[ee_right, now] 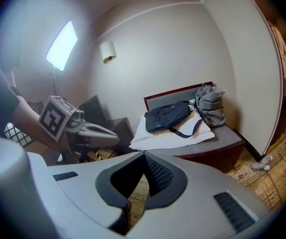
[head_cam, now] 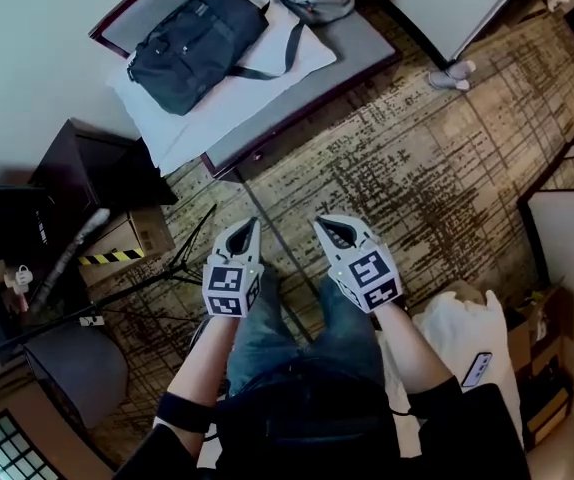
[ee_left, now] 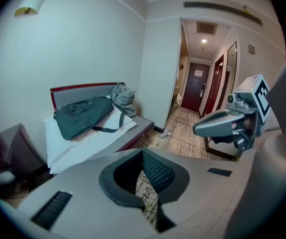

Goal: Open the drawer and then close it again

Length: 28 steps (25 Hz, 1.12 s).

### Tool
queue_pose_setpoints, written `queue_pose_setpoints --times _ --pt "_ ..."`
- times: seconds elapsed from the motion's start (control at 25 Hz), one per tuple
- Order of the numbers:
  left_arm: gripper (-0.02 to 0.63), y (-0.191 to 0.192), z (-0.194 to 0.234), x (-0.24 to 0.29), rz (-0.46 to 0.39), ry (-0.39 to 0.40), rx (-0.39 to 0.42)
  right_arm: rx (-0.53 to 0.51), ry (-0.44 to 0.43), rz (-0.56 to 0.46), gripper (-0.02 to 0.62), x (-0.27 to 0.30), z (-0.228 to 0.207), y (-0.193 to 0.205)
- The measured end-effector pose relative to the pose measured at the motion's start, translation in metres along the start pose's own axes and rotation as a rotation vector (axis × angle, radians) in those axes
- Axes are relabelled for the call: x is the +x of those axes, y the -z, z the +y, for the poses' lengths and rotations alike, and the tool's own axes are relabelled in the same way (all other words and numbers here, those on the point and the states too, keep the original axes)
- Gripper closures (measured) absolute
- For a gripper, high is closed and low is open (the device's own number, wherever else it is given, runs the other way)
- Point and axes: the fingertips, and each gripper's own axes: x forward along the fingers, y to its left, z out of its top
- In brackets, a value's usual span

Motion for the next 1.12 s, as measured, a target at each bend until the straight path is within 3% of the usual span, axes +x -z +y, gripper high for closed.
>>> queue_pose_setpoints --times 0.16,0.36,0.44,0.84,1.12 --pt "0.604 0.029 0.018 0.038 0.061 0.024 0.06 0.022 0.006 0.001 0.595 0.04 -0.006 0.018" --pt "0.6 0.065 0.053 0.09 0.075 0.024 0.175 0.058 0.009 0.016 0.595 0.108 -0.018 0.06" --pt "0.555 0.084 0.067 0.115 0.075 0.018 0.246 0.066 0.01 0.014 0.595 0.137 -0.026 0.076" --pt "0.477 0.2 0.12 0.248 -0.017 -0.004 0.611 0.084 0.035 -0.03 0.595 0.273 -0.091 0.169" --pt "0.477 0.233 0.155 0.314 -0.126 -0.047 0.88 0.099 0.057 -0.048 0.595 0.341 -0.13 0.231"
